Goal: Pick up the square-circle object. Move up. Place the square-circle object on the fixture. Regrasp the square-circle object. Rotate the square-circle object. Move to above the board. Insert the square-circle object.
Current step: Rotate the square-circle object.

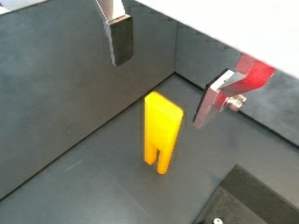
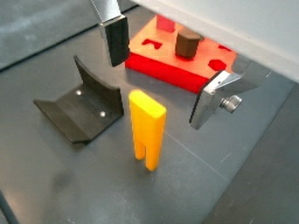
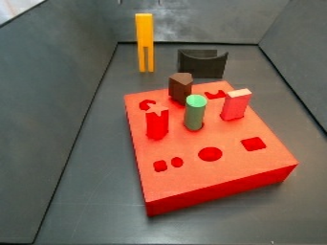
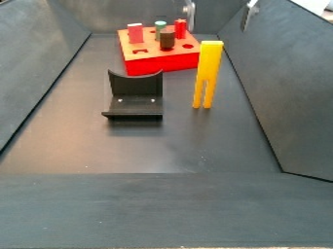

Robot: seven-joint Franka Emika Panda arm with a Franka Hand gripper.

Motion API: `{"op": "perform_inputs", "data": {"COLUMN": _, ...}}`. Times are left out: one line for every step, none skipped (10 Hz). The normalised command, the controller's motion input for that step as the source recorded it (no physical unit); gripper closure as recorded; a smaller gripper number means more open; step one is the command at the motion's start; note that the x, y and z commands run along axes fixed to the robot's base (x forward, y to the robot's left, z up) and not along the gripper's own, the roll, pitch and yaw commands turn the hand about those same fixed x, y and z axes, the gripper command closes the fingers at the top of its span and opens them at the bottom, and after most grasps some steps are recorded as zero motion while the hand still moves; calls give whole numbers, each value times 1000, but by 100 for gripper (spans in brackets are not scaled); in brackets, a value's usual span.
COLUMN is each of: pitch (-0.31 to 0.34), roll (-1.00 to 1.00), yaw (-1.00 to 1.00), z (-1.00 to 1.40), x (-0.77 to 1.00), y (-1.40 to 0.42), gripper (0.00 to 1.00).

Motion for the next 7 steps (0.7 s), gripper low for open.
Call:
{"op": "perform_inputs", "data": {"pitch": 2, "roll": -75, "yaw": 82, "z": -1000, "x": 37, "y": -1, "gripper": 0}}
{"op": "perform_inputs", "data": {"pitch": -13, "roll": -76, "yaw": 71, "z": -994, "x": 36, "y": -3, "gripper": 0}}
{"op": "perform_inputs", "data": {"pitch": -36, "roll": -79, "yaw": 58, "z": -788, "x": 24, "y": -7, "gripper": 0}}
{"op": "perform_inputs", "data": {"pitch": -47, "roll": -79, "yaw": 51, "z": -629, "x": 16, "y": -9, "gripper": 0}}
{"op": "perform_inputs", "data": {"pitch": -57, "roll": -80, "yaw": 44, "z": -418, "x": 18, "y": -9, "gripper": 0}}
{"op": "perform_inputs", "data": {"pitch": -58, "roll": -82, "yaw": 41, "z": -315, "x": 18, "y": -9, "gripper": 0}}
{"op": "perform_inputs", "data": {"pitch": -53, "roll": -87, "yaw": 39, "z": 0, "x": 0, "y": 0, "gripper": 100}}
